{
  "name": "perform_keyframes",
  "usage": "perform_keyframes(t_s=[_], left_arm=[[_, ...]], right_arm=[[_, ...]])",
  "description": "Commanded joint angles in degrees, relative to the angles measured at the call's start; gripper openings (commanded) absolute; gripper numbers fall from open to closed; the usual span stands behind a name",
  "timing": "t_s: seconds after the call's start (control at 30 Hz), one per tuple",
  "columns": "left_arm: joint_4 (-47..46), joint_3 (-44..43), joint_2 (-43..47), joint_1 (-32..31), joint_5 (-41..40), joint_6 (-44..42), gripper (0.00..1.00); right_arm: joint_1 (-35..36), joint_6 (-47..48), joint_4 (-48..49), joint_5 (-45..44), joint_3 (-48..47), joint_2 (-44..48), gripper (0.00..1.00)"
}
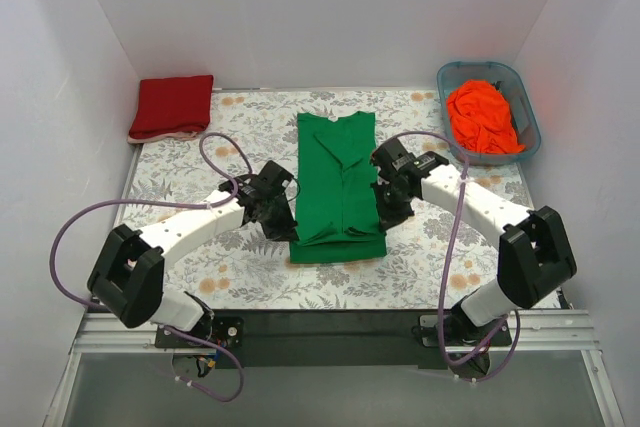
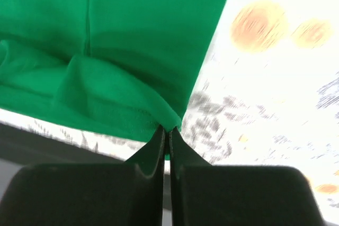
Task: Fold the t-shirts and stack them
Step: Fold the tshirt
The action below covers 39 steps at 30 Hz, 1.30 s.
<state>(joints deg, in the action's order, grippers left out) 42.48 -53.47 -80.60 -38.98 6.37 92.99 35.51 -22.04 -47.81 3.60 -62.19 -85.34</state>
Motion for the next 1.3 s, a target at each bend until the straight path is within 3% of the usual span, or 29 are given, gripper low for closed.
perform_keyframes(t_s=[0.0,0.2,0.43,1.27], left_arm=[[-5.99,-2.94,-3.06,1.54,-5.66,-3.34,0.00],[-11.00,-8.75,-9.05,4.17,-13.57,-7.37,0.00],[-14.96,-12.18,-12.83,7.78,-14.72,-11.77,0.00],[-29.46,-12.27,-19.86,9.98,-14.46,-17.76,0.00]], right_arm=[[-2.54,4.98,0.87,-5.51,-6.69,-3.60,0.01],[-6.32,8.50,4.03,-6.94,-14.69,-10.45,0.01],[-9.22,10.18,7.02,-5.71,-19.36,-15.55,0.01],[-13.27,10.53,17.14,-4.74,-16.21,-20.39,0.01]])
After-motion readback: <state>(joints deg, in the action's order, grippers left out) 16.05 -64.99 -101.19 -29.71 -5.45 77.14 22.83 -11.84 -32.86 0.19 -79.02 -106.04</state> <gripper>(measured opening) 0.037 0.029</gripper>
